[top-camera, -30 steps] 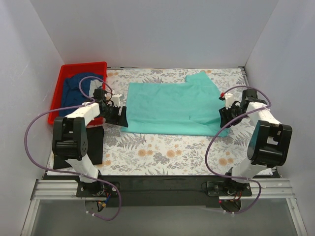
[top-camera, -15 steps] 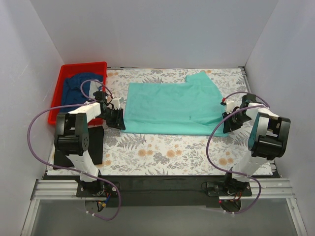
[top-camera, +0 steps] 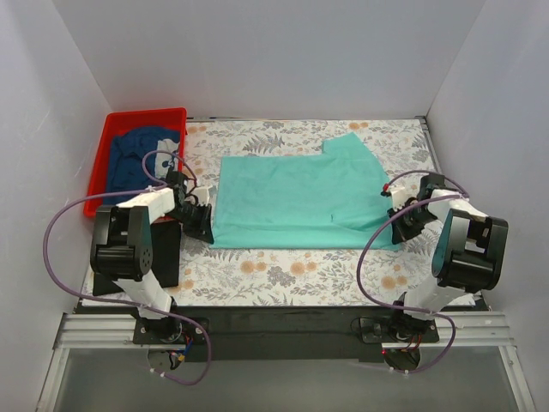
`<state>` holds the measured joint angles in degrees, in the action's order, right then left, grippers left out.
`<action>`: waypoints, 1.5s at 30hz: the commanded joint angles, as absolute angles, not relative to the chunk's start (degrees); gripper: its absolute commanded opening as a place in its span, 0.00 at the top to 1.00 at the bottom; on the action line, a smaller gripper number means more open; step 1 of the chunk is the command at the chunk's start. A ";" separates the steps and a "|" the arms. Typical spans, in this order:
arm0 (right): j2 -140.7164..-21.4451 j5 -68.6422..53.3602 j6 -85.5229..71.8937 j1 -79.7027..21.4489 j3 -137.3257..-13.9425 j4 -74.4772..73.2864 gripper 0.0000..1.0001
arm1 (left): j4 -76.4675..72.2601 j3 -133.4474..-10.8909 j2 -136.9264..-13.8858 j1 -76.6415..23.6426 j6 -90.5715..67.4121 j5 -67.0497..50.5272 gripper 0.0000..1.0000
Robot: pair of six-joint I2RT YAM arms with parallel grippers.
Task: Fold and stack the t-shirts
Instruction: Fold the tshirt
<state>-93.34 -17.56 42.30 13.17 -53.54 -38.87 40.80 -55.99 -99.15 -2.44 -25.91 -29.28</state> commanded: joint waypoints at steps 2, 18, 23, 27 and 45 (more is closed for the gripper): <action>-89.74 -14.50 47.19 13.36 -49.49 -46.48 0.99 | 46.14 -52.56 -93.52 -2.37 -22.24 -24.18 1.00; -99.83 -34.00 41.40 15.38 -74.44 -65.39 0.40 | 41.51 -66.87 -84.29 -3.69 -12.04 -38.13 0.62; -107.48 -35.51 36.48 15.56 -76.55 -64.34 0.47 | 35.34 -68.55 -84.81 -11.85 -11.69 -36.85 0.62; -109.51 -34.37 32.88 15.56 -77.87 -61.44 0.47 | 33.67 -67.68 -85.08 -17.13 -11.69 -34.45 0.62; -117.24 -38.76 26.81 15.56 -82.62 -61.00 0.46 | 30.94 -62.23 -83.06 -18.37 -13.89 -34.72 0.62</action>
